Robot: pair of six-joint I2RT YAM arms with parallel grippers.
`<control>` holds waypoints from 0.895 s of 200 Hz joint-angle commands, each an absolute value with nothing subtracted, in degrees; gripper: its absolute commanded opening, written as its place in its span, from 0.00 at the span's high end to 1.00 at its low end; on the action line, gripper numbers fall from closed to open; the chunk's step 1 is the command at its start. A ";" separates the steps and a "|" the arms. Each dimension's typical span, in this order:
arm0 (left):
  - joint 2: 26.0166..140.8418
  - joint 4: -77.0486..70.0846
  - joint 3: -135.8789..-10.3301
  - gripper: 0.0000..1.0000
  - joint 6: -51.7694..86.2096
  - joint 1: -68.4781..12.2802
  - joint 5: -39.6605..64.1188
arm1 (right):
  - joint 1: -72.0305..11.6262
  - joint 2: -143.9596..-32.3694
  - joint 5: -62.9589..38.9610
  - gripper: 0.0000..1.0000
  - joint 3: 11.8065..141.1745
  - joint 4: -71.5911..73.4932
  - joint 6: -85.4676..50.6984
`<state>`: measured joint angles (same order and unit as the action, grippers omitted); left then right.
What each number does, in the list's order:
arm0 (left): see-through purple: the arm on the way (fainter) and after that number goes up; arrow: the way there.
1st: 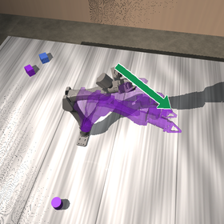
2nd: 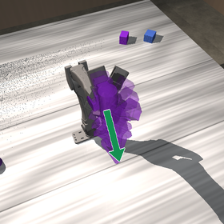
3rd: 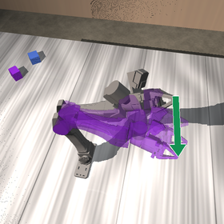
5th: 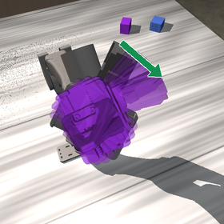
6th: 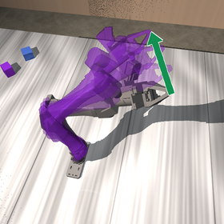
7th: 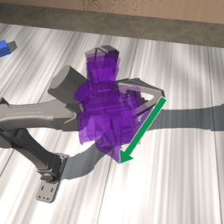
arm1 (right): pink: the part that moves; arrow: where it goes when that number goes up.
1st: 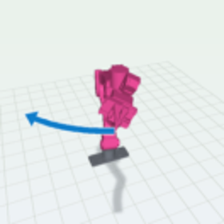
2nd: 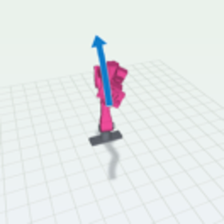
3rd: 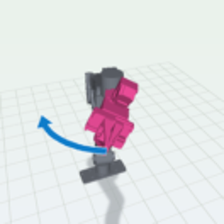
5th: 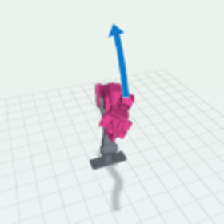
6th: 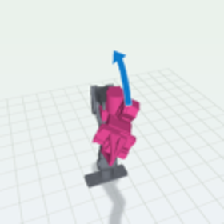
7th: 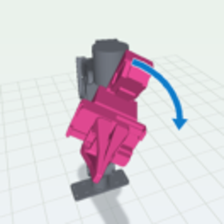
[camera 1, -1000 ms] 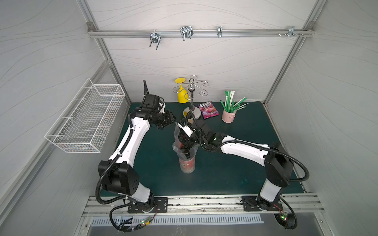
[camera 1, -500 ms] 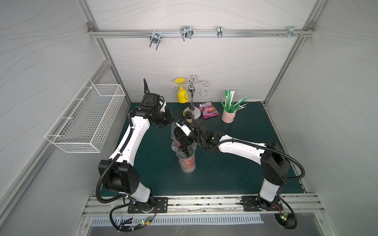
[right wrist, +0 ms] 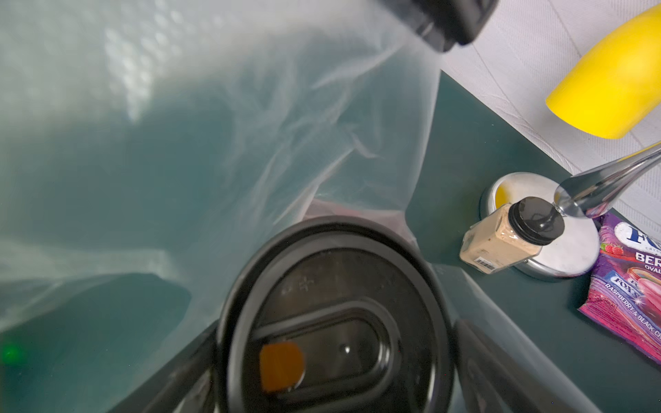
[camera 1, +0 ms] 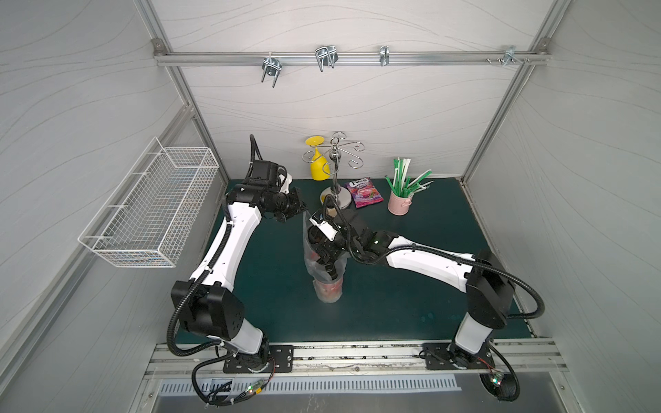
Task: Pack milk tea into plastic carrier bags
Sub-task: Place the milk tea cup in the plastic carrier bag.
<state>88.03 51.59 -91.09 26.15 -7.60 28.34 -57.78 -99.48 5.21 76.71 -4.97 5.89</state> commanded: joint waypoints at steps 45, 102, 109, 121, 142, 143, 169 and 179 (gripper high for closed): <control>87.62 50.19 -91.32 1.00 24.61 -7.69 30.49 | -58.27 -96.91 5.15 0.01 79.93 -9.68 5.91; 87.31 48.81 -90.59 1.00 24.55 -7.73 31.32 | -58.27 -93.54 8.56 0.01 83.56 -14.73 4.50; 87.40 48.69 -90.45 1.00 24.52 -7.78 31.56 | -58.27 -93.47 9.24 0.01 84.48 -16.15 4.54; 87.45 48.74 -90.37 1.00 24.35 -7.73 31.64 | -58.27 -93.19 10.63 0.01 85.56 -18.13 4.13; 87.46 48.69 -90.19 1.00 24.17 -7.74 31.62 | -58.18 -92.08 13.36 0.01 87.03 -21.45 2.82; 87.45 48.69 -90.14 1.00 24.17 -7.74 31.63 | -58.18 -92.01 13.58 0.01 87.07 -21.53 2.73; 87.45 48.62 -89.83 1.00 24.17 -7.73 31.64 | -55.71 -91.72 15.47 0.01 89.49 -29.82 -2.48; 87.54 48.61 -89.85 1.00 24.17 -7.73 31.71 | -54.01 -92.13 13.32 0.01 90.82 -34.40 -5.65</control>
